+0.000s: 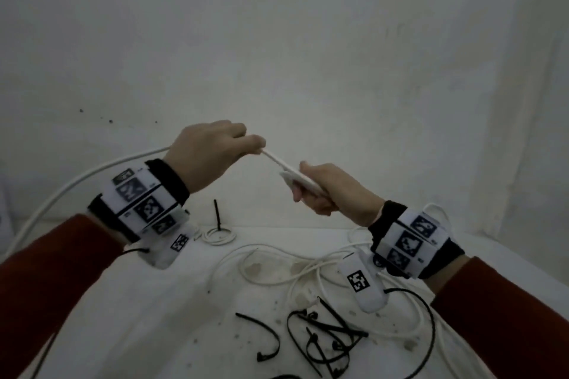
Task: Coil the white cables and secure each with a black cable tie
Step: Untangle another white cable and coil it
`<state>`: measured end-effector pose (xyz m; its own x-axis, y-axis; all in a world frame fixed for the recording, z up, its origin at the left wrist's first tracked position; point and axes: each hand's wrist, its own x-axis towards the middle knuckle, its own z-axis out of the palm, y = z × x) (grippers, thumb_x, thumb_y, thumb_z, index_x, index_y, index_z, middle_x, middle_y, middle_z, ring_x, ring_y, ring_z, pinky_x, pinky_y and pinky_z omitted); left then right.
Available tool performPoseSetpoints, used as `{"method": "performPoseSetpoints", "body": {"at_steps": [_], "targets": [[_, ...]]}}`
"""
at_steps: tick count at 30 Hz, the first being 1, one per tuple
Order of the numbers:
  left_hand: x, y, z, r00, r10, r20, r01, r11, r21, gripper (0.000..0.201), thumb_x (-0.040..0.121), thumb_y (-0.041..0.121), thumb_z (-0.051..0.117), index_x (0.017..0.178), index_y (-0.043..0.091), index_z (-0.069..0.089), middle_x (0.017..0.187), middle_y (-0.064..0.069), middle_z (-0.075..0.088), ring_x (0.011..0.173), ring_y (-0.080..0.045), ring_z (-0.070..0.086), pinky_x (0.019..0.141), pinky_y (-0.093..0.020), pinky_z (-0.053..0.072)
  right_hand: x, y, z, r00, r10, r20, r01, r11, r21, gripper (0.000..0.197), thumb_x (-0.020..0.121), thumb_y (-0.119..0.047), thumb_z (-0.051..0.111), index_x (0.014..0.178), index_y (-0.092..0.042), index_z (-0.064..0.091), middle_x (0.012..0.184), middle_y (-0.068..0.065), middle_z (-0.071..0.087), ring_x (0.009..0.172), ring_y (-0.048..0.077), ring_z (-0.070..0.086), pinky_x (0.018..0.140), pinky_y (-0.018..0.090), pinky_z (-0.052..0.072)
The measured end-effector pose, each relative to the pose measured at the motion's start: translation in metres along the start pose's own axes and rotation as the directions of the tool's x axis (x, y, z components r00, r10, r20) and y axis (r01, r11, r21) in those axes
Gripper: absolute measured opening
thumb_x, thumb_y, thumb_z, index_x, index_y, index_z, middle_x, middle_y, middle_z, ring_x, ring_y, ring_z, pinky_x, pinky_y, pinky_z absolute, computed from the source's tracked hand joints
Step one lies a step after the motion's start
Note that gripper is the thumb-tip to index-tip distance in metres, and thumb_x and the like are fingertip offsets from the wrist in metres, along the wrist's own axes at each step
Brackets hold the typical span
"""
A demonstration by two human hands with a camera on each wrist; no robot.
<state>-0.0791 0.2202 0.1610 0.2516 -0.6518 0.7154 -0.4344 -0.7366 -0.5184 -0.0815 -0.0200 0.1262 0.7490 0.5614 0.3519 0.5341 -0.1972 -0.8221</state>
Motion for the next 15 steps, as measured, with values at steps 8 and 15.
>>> {"method": "performPoseSetpoints", "body": {"at_steps": [8, 15], "targets": [[-0.005, 0.014, 0.031, 0.97, -0.226, 0.088, 0.242, 0.923, -0.299, 0.026, 0.091, 0.049, 0.02, 0.101, 0.032, 0.037, 0.086, -0.002, 0.068, 0.065, -0.026, 0.061, 0.053, -0.029, 0.038, -0.014, -0.017, -0.007, 0.995, -0.102, 0.004, 0.078, 0.784, 0.616, 0.062, 0.094, -0.054, 0.025, 0.055, -0.013, 0.051, 0.034, -0.007, 0.023, 0.031, 0.01, 0.012, 0.038, 0.022, 0.009], [-0.009, 0.036, 0.061, 0.938, -0.302, 0.169, 0.346, 0.828, -0.442, 0.023, 0.095, 0.048, 0.023, 0.103, 0.028, 0.034, 0.059, 0.018, 0.036, 0.047, -0.002, 0.036, 0.053, -0.028, 0.031, -0.023, -0.013, -0.008, 0.984, -0.149, -0.097, 0.164, 0.544, 0.823, 0.061, 0.095, -0.054, 0.022, 0.057, -0.014, 0.049, 0.038, -0.005, 0.014, 0.031, 0.013, 0.009, 0.037, 0.024, 0.017]]}}
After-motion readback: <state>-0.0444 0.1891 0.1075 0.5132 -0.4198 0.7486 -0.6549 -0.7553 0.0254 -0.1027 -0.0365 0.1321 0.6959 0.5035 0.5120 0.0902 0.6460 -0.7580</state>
